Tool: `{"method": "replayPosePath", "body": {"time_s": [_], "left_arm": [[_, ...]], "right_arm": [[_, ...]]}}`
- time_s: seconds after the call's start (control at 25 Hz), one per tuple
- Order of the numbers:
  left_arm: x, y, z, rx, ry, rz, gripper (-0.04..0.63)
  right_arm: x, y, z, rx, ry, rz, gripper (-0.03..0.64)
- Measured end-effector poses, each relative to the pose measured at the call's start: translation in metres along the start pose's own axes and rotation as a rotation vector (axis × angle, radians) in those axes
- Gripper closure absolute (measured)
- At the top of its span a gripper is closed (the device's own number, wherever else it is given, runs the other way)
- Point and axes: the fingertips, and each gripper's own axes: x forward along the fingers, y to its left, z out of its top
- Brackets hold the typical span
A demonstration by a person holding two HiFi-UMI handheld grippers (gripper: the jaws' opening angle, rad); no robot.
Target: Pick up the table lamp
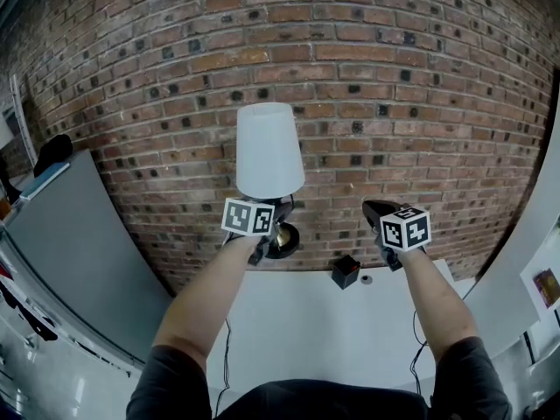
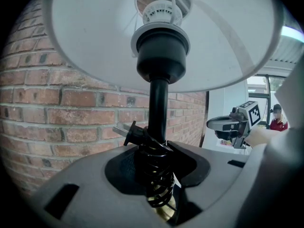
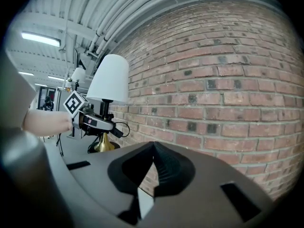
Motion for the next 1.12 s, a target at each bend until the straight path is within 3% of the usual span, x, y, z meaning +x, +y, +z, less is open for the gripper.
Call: {"method": "replayPosePath", "body": {"time_s": [0.52, 1.12], "left_arm": [[-0.024, -0.014, 0.028, 0.003, 0.005, -0.006, 0.462], [-0.031, -0.018, 0.032, -0.006, 0.0, -0.009, 0.462]], "right_arm": [[-0.013, 0.004, 0.033, -0.041, -0.011, -0.009, 0.623], [-0.015, 0.01, 0.046, -0.042, -0.019, -0.008, 0.623]]}}
